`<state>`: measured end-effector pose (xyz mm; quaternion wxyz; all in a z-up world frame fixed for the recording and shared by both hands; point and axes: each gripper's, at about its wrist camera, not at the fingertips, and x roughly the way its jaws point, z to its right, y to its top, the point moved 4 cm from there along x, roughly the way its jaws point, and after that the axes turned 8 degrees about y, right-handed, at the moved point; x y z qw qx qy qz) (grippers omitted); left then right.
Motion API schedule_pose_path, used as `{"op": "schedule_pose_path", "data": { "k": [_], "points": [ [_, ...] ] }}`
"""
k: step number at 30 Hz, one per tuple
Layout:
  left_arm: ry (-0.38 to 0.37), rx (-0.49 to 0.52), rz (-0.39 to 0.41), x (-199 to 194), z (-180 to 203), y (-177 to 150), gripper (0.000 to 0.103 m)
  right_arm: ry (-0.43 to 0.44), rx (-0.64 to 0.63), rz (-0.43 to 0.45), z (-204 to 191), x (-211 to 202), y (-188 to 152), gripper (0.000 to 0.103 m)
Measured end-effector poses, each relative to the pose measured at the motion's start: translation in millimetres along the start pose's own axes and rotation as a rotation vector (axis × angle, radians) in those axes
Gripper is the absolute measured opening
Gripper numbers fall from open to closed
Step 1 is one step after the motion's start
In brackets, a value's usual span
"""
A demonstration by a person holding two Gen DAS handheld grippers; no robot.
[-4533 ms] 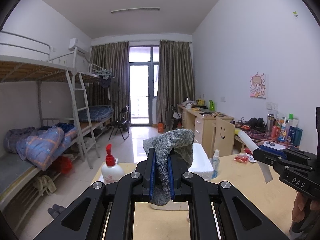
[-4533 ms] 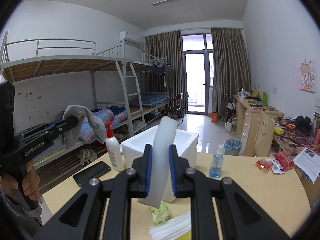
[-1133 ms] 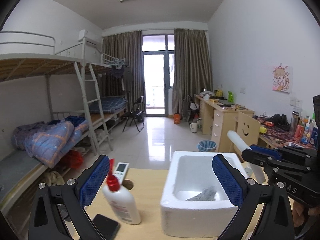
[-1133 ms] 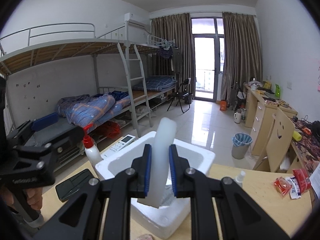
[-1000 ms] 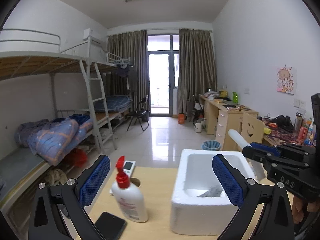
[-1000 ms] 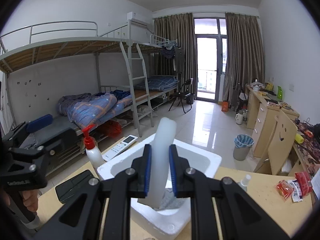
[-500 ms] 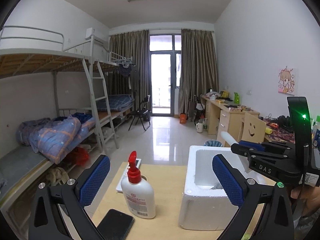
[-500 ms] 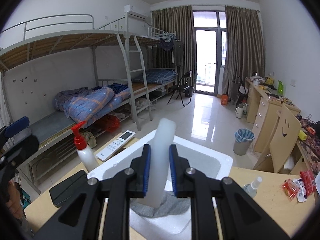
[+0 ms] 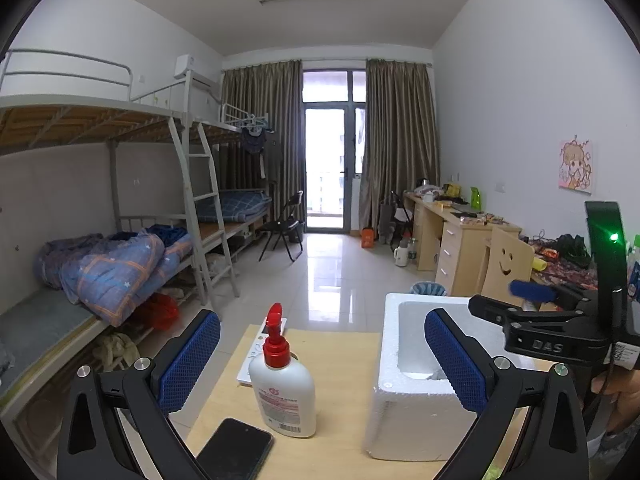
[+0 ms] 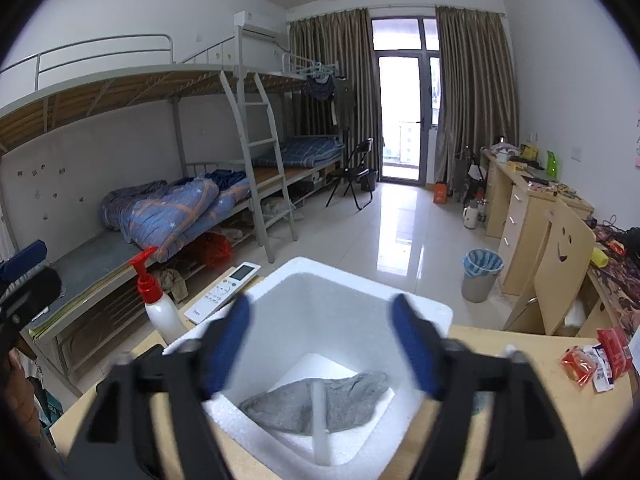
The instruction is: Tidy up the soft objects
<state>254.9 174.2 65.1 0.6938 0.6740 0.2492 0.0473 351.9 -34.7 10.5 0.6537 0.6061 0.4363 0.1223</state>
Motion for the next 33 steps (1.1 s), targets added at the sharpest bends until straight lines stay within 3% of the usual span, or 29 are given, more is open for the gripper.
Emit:
{"op": "schedule_pose_path", "data": {
  "k": [1,3,12,33],
  "points": [
    [-0.002,-0.002,-0.001,-1,-1,0,0.102,0.002,-0.001,0.005,1,-1,1,0.098],
    [-0.001,-0.010,0.004,-5,-3,0,0.102,0.005,-0.005,0.017,-1,-5,3,0.102],
    [-0.009,0.001,0.010,-23,-2,3,0.102,0.008,-0.017,0.049,-10,-33,7,0.102],
    [-0.053,0.007,0.098,-123,16,9,0.102,-0.005,-0.071,0.171,-46,-146,-7,0.102]
  ]
}}
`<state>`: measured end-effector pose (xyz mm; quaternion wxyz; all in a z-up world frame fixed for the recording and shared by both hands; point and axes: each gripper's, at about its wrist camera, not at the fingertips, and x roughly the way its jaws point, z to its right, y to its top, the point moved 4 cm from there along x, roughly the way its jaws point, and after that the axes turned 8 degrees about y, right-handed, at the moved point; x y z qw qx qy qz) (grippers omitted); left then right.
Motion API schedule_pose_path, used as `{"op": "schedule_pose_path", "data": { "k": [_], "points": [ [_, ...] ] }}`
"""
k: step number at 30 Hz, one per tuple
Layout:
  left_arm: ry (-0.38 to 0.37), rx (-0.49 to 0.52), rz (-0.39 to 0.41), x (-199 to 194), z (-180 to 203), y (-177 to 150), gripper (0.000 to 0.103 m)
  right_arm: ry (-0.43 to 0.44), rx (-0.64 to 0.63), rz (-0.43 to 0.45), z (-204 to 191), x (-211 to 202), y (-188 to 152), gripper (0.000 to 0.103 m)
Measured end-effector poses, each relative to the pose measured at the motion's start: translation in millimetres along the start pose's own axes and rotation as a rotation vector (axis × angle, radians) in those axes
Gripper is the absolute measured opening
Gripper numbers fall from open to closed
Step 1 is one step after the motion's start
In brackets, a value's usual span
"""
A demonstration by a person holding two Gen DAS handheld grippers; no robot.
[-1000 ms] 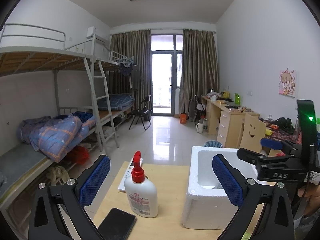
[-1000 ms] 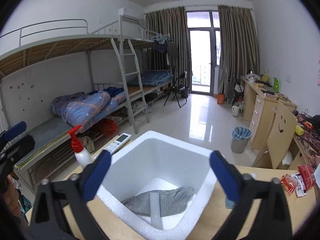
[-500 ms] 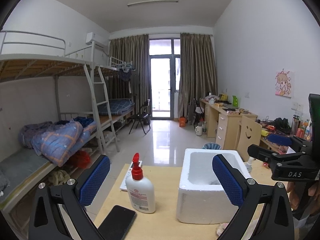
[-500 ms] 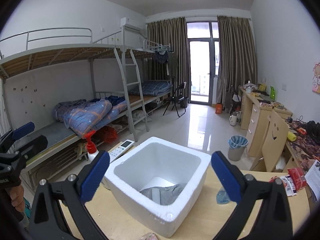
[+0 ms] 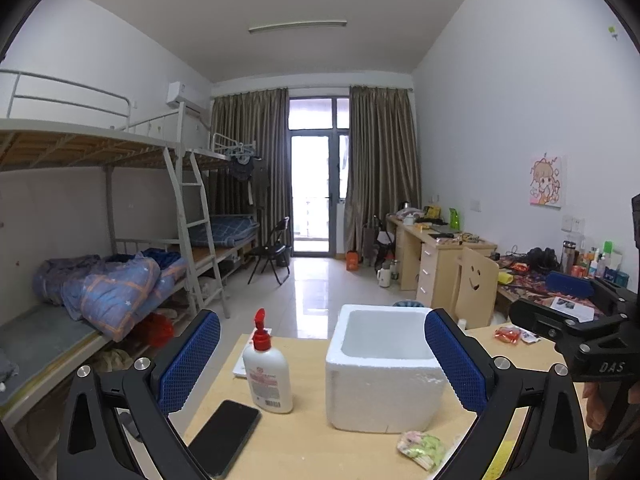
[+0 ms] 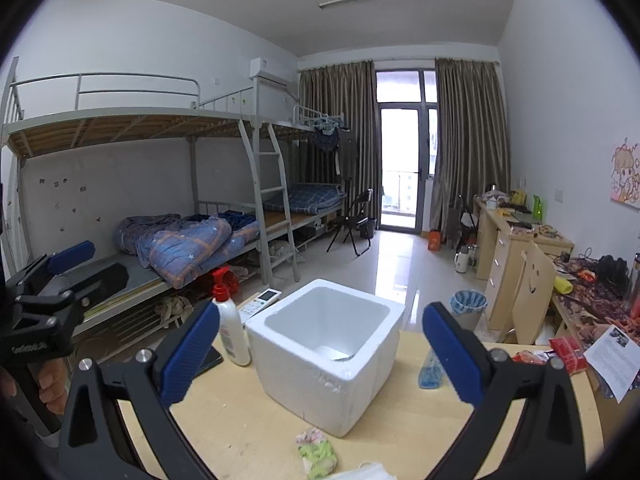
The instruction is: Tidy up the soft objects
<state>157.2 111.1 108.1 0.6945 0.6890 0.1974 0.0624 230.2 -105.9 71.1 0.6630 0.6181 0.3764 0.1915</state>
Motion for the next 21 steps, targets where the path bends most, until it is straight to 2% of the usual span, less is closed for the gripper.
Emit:
{"op": "schedule_pose_path", "data": {
  "k": [13,18,21],
  "points": [
    [-0.094,0.040,0.028,-43,18,-20,0.102,-0.025,0.002,0.047,-6,-50,-26,0.103],
    [-0.123,0.051,0.068,-60,21,-31,0.102,-0.041,-0.006,0.060,-11,-62,-37,0.103],
    [-0.101,0.063,0.108,-67,21,-36,0.102,-0.054,-0.002,0.075,-12,-68,-46,0.103]
  ]
}}
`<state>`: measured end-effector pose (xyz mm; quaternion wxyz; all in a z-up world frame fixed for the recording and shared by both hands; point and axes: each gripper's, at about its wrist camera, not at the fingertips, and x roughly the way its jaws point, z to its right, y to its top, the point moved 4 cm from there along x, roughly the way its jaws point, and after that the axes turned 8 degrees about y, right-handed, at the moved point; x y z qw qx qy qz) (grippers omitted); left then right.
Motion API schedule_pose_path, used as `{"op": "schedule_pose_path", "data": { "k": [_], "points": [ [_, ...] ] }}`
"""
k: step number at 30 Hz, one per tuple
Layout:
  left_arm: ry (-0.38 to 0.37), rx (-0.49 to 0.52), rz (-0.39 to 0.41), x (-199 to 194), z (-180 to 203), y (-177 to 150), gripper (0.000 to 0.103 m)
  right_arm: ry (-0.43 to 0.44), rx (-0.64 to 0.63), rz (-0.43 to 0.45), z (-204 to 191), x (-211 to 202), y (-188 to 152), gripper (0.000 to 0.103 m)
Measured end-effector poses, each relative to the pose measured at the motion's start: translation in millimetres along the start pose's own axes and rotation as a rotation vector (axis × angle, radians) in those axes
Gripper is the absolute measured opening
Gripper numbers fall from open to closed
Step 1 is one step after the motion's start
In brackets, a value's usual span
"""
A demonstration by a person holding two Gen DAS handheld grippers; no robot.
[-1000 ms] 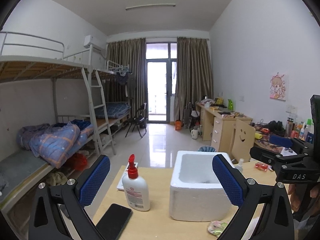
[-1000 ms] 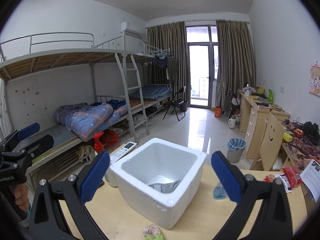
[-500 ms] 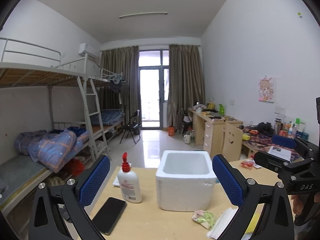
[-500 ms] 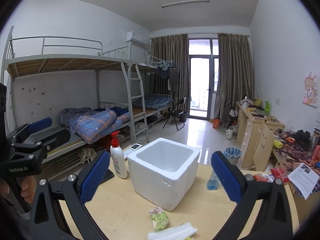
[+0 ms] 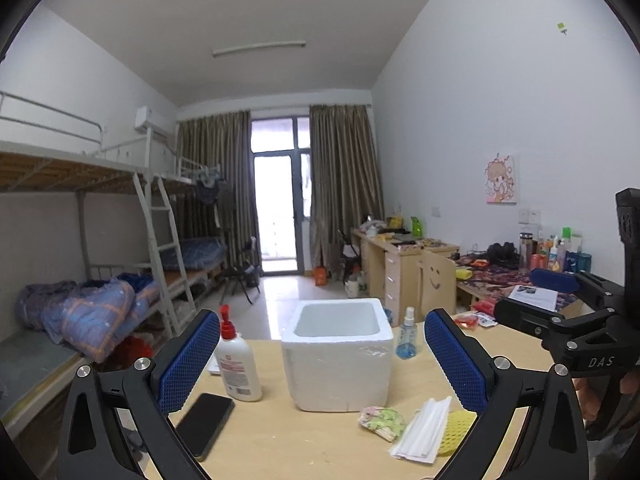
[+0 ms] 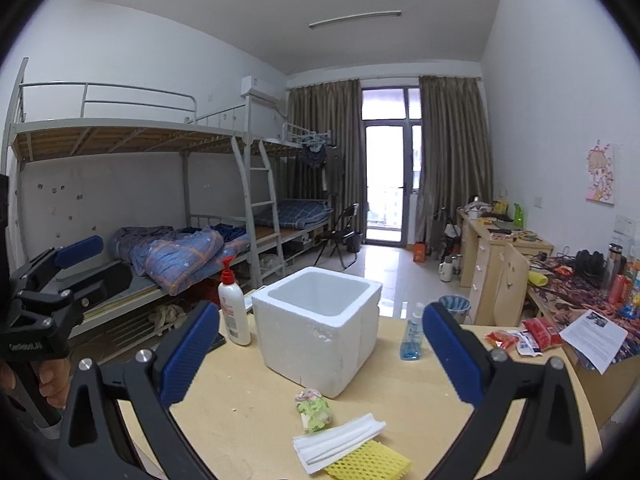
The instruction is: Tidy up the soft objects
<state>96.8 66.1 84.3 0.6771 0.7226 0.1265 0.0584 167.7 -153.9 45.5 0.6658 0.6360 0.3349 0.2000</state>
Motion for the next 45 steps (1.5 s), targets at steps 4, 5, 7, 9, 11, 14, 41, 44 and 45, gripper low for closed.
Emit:
{"op": "schedule_pose_path", "data": {
  "k": [4,5,7,9,11,14,41,44,45],
  "points": [
    [0.022,-0.006,0.033,-6,-1,-9,0.102,-0.028,-0.011,0.015,-4,-6,-14,0.103],
    [0.011,-0.016,0.028,-7,-2,-13,0.102,-0.034,-0.012,0.013,-5,-6,-17,0.103],
    [-0.009,-0.031,0.019,-7,0,-19,0.102,-0.042,-0.014,0.017,-6,-10,-23,0.103],
    [-0.023,-0.033,0.013,-8,2,-28,0.102,-0.044,-0.010,0.021,-6,-13,-29,0.103],
    [-0.027,-0.035,0.008,-8,4,-36,0.102,-0.044,0.007,0.024,-5,-17,-38,0.103],
    [-0.046,-0.040,-0.010,-4,7,-52,0.102,-0.057,0.026,0.032,-4,-19,-46,0.103],
    [-0.189,-0.022,-0.184,33,57,-126,0.102,-0.209,0.051,-0.063,10,-25,-137,0.103],
    [-0.212,-0.042,-0.219,44,60,-125,0.102,-0.209,0.065,-0.069,20,-24,-135,0.103],
    [-0.214,-0.052,-0.234,49,62,-124,0.102,-0.205,0.068,-0.079,24,-24,-135,0.103]
  ]
}}
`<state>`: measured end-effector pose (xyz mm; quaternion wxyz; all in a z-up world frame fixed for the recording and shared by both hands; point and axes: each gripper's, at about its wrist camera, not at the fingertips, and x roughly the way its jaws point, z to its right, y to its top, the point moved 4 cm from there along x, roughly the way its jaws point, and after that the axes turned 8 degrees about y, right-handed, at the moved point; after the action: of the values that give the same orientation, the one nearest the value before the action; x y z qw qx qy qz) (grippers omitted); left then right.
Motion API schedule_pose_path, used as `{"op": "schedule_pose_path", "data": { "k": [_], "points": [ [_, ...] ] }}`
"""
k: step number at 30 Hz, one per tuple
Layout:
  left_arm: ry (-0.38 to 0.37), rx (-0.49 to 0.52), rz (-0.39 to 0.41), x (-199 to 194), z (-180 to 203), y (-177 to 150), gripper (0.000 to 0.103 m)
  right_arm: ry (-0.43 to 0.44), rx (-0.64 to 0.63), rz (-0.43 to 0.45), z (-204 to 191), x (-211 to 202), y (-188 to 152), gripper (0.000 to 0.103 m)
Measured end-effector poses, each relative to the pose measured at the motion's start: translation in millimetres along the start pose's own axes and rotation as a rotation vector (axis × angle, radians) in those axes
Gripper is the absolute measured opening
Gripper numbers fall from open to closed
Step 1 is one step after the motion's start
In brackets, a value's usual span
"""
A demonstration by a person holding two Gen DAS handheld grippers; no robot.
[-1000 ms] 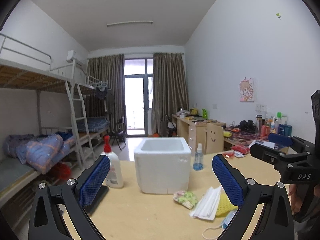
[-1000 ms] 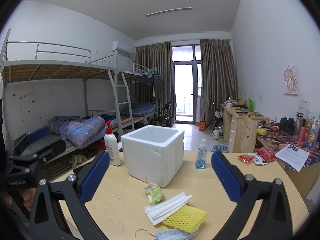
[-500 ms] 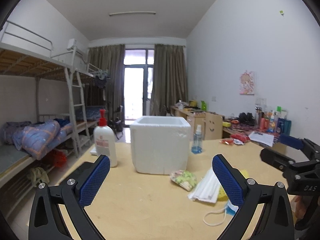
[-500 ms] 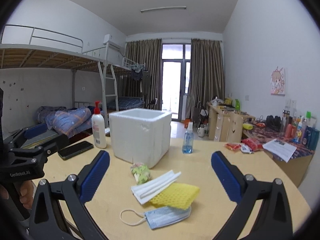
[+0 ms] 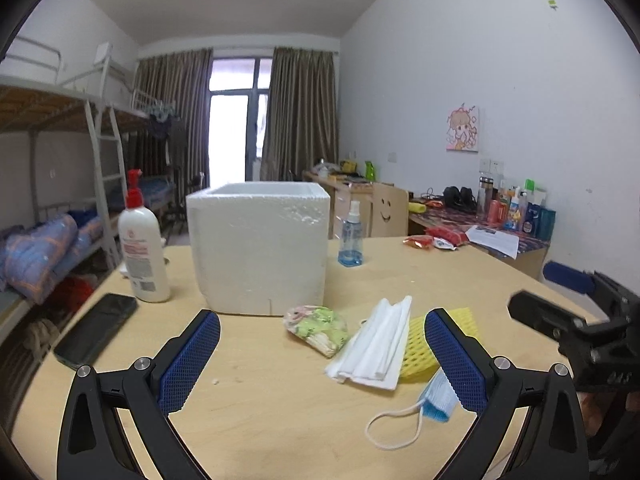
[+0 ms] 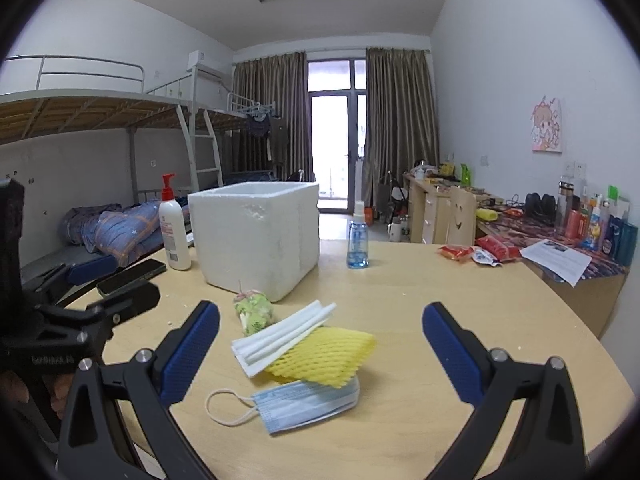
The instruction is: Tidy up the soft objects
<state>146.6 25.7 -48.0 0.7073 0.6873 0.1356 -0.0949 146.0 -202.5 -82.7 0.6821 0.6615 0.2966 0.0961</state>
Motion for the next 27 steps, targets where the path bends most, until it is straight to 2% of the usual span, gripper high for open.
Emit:
{"op": "schedule_pose_path", "data": {
  "k": [2,5,14,19,24,27],
  "points": [
    [0.009,-0.010,-0.015,8,0,2,0.102,0.000,-0.010,-0.017,5,3,-1,0.103],
    [0.063,-0.019,-0.052,24,2,5,0.102,-0.002,-0.037,-0.038,8,8,-3,0.103],
    [0.072,-0.038,-0.161,76,16,8,0.101,0.034,-0.014,-0.102,22,31,-12,0.103],
    [0.107,-0.030,-0.229,104,21,5,0.093,0.050,-0.022,-0.116,31,36,-16,0.102],
    [0.160,-0.037,-0.337,131,22,-7,0.083,0.059,0.012,-0.139,46,45,-22,0.102],
    [0.161,-0.050,-0.369,139,22,-10,0.080,0.068,0.024,-0.150,50,50,-23,0.102]
  ]
}}
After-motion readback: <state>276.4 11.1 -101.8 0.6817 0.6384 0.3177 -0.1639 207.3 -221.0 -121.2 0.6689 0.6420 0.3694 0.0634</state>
